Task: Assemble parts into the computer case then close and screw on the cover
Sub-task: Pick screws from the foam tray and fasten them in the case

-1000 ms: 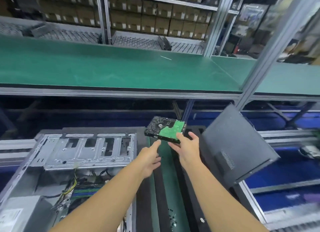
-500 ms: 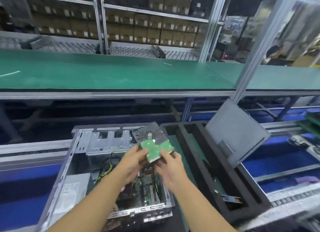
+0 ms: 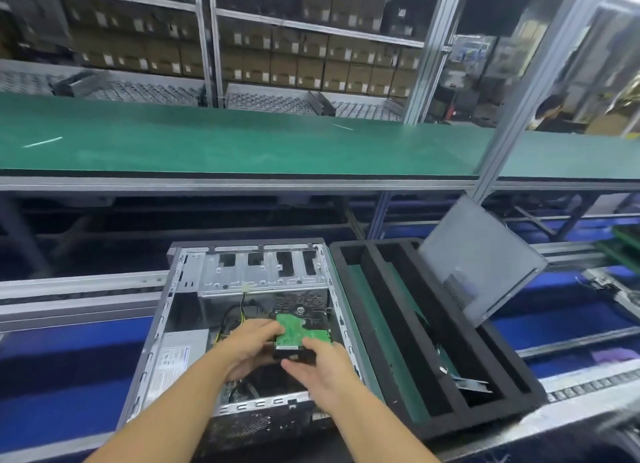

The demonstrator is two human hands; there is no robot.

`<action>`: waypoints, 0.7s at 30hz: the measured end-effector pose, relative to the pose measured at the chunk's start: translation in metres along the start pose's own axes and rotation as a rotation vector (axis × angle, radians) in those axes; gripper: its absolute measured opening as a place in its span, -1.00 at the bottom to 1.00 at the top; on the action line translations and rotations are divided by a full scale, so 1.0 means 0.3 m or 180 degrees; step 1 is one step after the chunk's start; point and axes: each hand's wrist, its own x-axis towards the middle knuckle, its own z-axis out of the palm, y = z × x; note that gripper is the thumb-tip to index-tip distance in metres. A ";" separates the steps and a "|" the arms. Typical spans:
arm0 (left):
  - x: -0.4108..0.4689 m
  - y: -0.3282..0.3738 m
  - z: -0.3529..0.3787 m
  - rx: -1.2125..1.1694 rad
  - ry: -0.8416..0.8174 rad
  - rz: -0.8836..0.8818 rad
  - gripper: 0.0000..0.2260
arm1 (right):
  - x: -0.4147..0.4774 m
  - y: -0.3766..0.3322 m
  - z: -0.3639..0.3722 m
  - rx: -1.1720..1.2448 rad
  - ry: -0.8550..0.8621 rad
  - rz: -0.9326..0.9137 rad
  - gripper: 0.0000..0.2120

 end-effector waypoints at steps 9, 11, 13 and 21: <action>0.047 -0.033 0.055 -0.0402 0.0157 0.0052 -0.79 | 0.074 -0.028 -0.008 0.0061 0.0149 0.0215 -0.55; 0.054 -0.038 0.061 -0.0525 0.0146 0.0074 -0.76 | 0.093 -0.022 -0.005 0.0135 0.0182 0.0237 -0.54; 0.065 -0.043 0.064 -0.0611 0.0154 0.0103 -0.75 | 0.111 -0.014 -0.001 0.0162 0.0198 0.0192 -0.51; 0.122 -0.050 0.079 -0.1068 0.0266 0.0139 -0.74 | 0.173 -0.004 0.013 0.0140 0.0309 -0.0100 -0.67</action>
